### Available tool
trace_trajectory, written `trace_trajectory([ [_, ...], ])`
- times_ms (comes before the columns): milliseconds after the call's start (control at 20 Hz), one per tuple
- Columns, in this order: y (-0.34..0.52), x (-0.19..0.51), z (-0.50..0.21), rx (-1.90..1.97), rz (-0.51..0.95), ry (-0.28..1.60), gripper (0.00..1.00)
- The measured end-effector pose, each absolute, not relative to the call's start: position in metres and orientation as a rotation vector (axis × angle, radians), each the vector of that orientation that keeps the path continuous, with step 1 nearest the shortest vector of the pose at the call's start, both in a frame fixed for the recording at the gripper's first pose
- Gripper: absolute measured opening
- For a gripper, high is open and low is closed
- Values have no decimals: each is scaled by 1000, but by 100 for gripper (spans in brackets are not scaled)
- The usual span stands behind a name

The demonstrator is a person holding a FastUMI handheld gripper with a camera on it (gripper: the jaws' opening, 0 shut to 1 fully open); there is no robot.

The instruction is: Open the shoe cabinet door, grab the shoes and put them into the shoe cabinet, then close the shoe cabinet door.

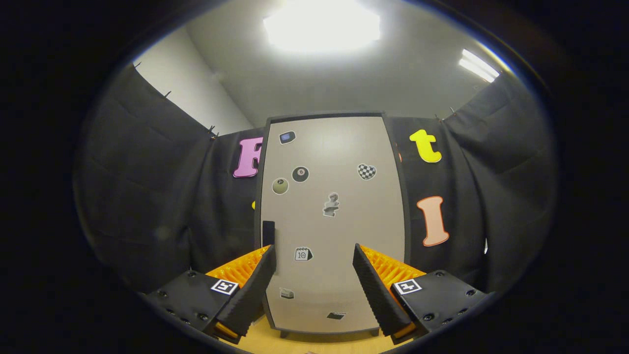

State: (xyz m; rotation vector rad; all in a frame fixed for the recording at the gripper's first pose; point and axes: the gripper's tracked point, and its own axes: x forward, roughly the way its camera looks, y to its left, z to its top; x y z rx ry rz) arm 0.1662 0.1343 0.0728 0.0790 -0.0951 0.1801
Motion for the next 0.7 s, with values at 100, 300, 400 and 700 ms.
trace_trajectory([
  [100,147,182,76,79,196,-102,98],
  [300,176,211,70,88,234,-82,98],
  [400,187,224,67,84,244,-76,99],
  [700,219,262,60,86,269,-73,98],
])
